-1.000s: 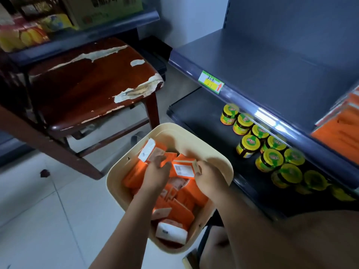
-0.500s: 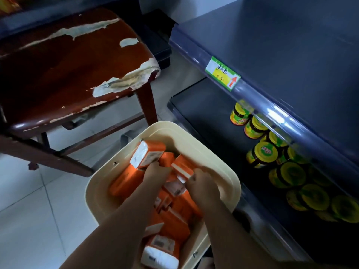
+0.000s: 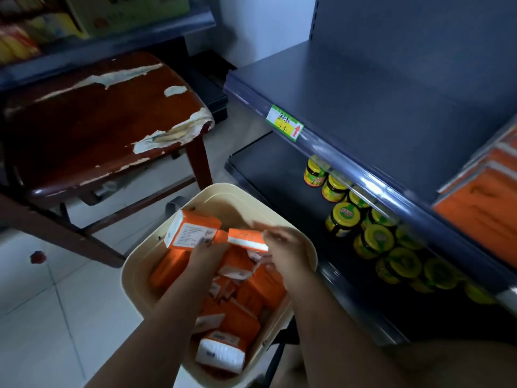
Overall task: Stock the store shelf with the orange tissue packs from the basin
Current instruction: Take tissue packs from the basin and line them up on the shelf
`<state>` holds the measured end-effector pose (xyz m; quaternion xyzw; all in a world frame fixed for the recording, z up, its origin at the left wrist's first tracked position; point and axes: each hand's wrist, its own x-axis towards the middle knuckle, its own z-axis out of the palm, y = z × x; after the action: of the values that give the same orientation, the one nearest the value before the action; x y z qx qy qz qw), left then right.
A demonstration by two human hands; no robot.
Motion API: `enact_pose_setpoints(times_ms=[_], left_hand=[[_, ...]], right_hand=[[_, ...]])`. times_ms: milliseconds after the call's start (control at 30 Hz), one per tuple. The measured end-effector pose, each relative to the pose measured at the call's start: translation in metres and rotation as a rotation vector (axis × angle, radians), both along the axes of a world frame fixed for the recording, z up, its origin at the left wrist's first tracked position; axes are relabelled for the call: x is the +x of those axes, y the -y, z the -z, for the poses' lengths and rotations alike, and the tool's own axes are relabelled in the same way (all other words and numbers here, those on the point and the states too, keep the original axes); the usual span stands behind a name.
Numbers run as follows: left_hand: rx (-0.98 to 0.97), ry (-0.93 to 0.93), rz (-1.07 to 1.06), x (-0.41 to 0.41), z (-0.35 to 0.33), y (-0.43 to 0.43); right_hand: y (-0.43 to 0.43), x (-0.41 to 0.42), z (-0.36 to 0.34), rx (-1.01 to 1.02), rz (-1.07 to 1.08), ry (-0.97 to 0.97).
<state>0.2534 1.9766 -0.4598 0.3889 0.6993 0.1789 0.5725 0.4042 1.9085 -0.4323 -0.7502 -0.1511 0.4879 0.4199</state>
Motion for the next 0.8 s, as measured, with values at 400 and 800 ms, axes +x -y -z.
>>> enact_pose_setpoints(times_ms=[400,800], left_hand=[[-0.001,0.284,0.003,-0.023,-0.05,0.045],[0.209,0.711,0.124,0.011,-0.15,0.061]], right_hand=[[0.049,-0.002,-0.078,0.264,0.101,-0.117],[0.123,0.053,-0.159,0.556,0.156,-0.206]])
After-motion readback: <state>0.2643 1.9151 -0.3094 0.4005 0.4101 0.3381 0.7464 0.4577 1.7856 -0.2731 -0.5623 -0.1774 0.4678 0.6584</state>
